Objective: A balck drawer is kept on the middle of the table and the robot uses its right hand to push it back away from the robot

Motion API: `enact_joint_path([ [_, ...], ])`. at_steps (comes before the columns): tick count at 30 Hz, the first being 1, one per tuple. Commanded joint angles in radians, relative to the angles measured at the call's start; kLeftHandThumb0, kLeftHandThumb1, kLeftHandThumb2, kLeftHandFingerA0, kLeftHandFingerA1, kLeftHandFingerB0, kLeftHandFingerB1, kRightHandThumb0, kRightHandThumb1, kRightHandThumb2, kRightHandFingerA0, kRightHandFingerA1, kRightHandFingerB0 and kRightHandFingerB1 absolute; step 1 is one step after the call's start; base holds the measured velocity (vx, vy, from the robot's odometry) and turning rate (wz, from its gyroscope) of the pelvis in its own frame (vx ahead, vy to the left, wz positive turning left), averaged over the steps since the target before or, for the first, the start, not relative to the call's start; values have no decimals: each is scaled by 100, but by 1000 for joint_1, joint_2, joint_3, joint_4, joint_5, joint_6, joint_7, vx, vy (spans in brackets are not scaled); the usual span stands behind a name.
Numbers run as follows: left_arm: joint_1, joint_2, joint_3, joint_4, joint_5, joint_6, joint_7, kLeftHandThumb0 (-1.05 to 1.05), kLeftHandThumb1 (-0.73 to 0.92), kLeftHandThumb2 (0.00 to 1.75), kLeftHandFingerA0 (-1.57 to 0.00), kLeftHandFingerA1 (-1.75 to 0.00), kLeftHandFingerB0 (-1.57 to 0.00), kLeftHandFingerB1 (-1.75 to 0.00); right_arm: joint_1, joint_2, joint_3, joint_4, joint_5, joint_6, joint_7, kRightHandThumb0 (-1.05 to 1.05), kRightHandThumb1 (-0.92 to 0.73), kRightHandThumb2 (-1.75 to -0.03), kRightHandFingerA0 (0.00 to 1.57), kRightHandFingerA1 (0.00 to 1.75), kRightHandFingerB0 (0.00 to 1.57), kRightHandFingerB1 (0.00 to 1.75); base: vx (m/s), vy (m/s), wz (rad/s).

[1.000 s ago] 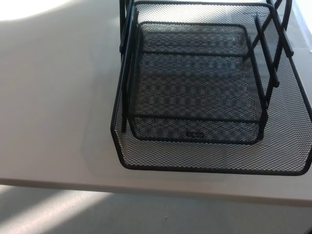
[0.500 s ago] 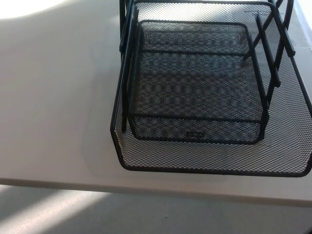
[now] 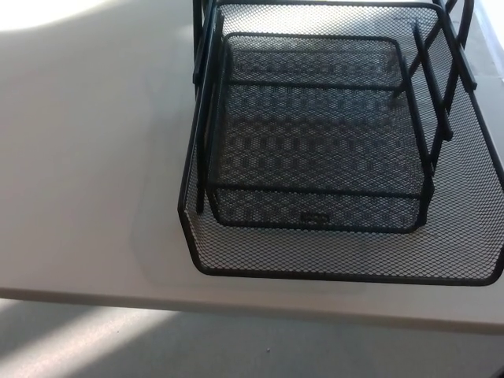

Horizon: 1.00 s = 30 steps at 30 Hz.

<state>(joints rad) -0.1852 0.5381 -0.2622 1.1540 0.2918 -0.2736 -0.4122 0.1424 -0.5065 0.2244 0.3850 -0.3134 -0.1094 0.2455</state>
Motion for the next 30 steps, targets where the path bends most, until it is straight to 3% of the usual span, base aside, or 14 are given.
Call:
enact_joint_path([
  [1, -17, 16, -6, 20, 23, -6, 5, -65, 61, 86, -28, -45, -18, -40, 339, -219, -210, -812, 462, -25, 330, -57, -71, -62, 47, 37, 40, 34, 0, 0, 0],
  [7, -14, 25, -4, 17, 18, -19, -9, -65, 61, 86, -28, -45, -17, -40, 361, -278, -222, -941, 659, -54, 469, -63, -64, -101, 37, 53, 26, 46, 0, 0, 0],
  [9, -15, 24, -3, 17, 16, -16, -14, -64, 62, 86, -27, -45, -17, -40, 362, -279, -221, -980, 710, -71, 494, -68, -83, -65, 45, 37, 42, 35, 0, 0, 0],
  [11, -15, 23, -1, 18, 15, -16, -14, -64, 62, 86, -27, -45, -16, -40, 362, -280, -220, -1002, 738, -81, 509, -68, -85, -66, 45, 36, 42, 35, 0, 0, 0],
  [12, -15, 22, 1, 19, 12, -19, -16, -64, 61, 86, -26, -45, -17, -40, 356, -286, -218, -1026, 756, -81, 517, -68, -70, -108, 40, 53, 32, 48, 0, 0, 0],
  [16, -17, 19, 2, 17, 9, -18, -21, -64, 61, 86, -26, -45, -17, -40, 318, -291, -205, -1096, 832, -65, 541, -77, -92, -68, 43, 37, 38, 35, 0, 0, 0],
  [17, -17, 20, 2, 15, 9, -20, -23, -64, 61, 86, -27, -45, -17, -40, 303, -284, -192, -1106, 853, -72, 548, -73, -75, -114, 35, 52, 22, 45, 0, 0, 0],
  [18, -16, 21, 2, 13, 8, -21, -24, -64, 61, 86, -27, -45, -17, -40, 298, -279, -187, -1111, 863, -75, 551, -73, -75, -114, 35, 52, 22, 45, 0, 0, 0],
  [19, -16, 20, 3, 13, 8, -20, -23, -64, 61, 86, -28, -46, -17, -40, 290, -274, -178, -1122, 876, -76, 550, -79, -92, -70, 42, 36, 38, 35, 0, 0, 0],
  [22, -16, 20, 4, 15, 7, -19, -21, -64, 61, 86, -28, -46, -17, -40, 276, -269, -172, -1151, 900, -63, 550, -81, -92, -68, 42, 36, 37, 34, 0, 0, 0],
  [23, -16, 20, 5, 17, 6, -20, -21, -64, 61, 86, -29, -46, -18, -40, 269, -272, -172, -1167, 906, -54, 550, -85, -80, -117, 34, 50, 23, 44, 0, 0, 0],
  [24, -16, 20, 7, 18, 5, -21, -20, -64, 61, 86, -29, -46, -18, -40, 262, -275, -171, -1180, 911, -48, 551, -85, -80, -117, 34, 50, 23, 44, 0, 0, 0],
  [25, -16, 20, 7, 17, 5, -21, -20, -64, 61, 86, -28, -46, -18, -40, 256, -286, -179, -1199, 913, -44, 552, -84, -92, -72, 34, 34, 30, 32, 0, 0, 0],
  [30, -22, 15, 3, 22, 8, -17, -18, -63, 61, 86, -27, -45, -17, -40, 240, -349, -236, -1264, 894, 0, 551, -85, -92, -72, 30, 32, 27, 31, 0, 0, 0],
])
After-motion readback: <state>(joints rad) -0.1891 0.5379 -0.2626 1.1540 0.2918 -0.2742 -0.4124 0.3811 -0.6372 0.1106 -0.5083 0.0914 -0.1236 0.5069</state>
